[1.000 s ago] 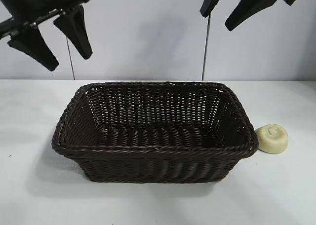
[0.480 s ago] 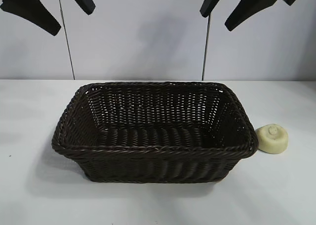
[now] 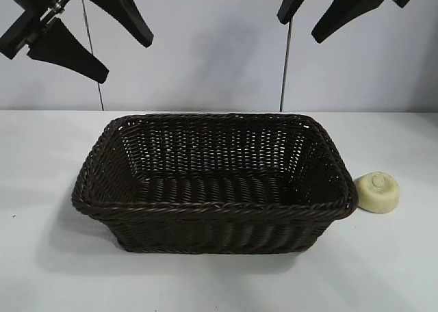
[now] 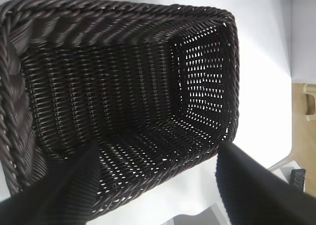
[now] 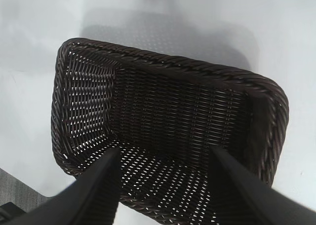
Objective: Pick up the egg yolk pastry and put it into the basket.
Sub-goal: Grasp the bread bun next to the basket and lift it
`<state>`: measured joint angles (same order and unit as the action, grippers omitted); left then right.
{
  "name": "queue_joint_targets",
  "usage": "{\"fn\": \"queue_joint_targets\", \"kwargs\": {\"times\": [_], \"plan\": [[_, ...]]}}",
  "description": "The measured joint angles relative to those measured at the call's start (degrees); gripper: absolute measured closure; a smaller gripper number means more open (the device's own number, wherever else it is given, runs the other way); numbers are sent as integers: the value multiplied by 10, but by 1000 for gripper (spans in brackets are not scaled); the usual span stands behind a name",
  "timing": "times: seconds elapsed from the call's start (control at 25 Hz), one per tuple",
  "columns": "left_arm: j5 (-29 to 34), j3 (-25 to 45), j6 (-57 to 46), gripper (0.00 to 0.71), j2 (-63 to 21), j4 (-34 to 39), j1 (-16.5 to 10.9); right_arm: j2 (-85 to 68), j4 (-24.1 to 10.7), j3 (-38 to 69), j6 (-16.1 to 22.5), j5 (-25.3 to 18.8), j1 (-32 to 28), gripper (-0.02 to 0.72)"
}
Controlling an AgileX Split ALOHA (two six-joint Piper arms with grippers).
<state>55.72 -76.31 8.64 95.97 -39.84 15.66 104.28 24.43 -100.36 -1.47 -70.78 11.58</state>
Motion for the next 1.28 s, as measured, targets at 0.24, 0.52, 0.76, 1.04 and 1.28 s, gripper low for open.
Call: {"fn": "queue_joint_targets", "kwargs": {"times": [0.24,0.52,0.76,1.04,1.28], "plan": [[0,0,0,223,0,30,0,0,0,0,0,0,0,314],[1,0,0,222,0,31,0,0,0,0,0,0,0,314],[1,0,0,222,0,31,0,0,1,0,0,-1,0,314],[1,0,0,222,0,31,0,0,9,0,-11,-1,0,314],[1,0,0,222,0,31,0,0,-23,0,-16,-1,0,314]]}}
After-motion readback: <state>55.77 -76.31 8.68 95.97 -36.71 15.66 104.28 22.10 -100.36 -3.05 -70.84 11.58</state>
